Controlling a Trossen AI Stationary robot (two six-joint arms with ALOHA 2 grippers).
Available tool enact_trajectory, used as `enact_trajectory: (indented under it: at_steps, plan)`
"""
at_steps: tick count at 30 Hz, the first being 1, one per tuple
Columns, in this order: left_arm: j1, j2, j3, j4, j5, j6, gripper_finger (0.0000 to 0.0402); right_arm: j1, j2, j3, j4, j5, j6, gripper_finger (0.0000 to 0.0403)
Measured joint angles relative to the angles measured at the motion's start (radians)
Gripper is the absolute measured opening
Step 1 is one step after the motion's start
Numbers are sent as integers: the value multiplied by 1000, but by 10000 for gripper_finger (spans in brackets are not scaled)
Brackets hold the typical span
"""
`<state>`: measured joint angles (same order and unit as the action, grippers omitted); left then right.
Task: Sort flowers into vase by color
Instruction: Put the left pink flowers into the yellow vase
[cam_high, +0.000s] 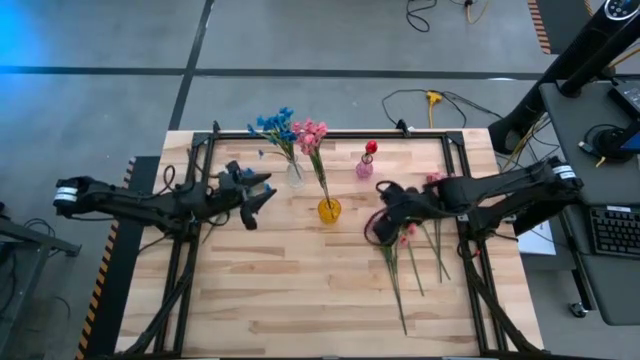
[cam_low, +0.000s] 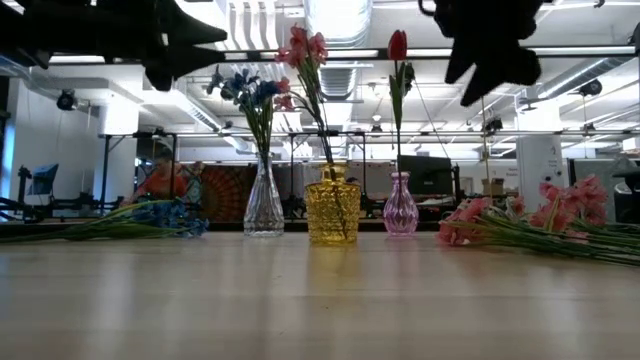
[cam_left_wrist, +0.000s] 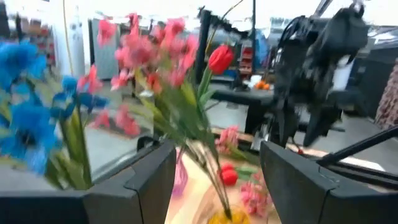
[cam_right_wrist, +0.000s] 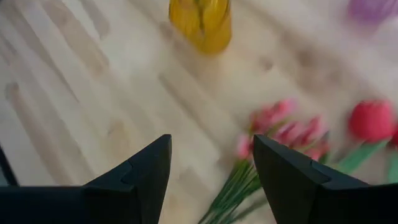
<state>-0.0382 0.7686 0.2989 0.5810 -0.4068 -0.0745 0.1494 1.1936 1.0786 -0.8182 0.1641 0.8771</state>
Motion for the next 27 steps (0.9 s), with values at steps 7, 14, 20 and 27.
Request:
enact_trajectory:
  at_steps: [7,14,20,27]
  plan:
    - [-3,4,0,4,-2,10,215,77,120,1,-32,-93,163,217]
    - [-5,-2,0,10,-2,-21,215,129,221,1,-123,-156,307,217]
    - [-8,-11,0,35,43,-51,215,148,296,1,-146,-165,355,245]
    - [-22,-13,0,77,69,-51,215,139,383,1,-139,-164,338,304]
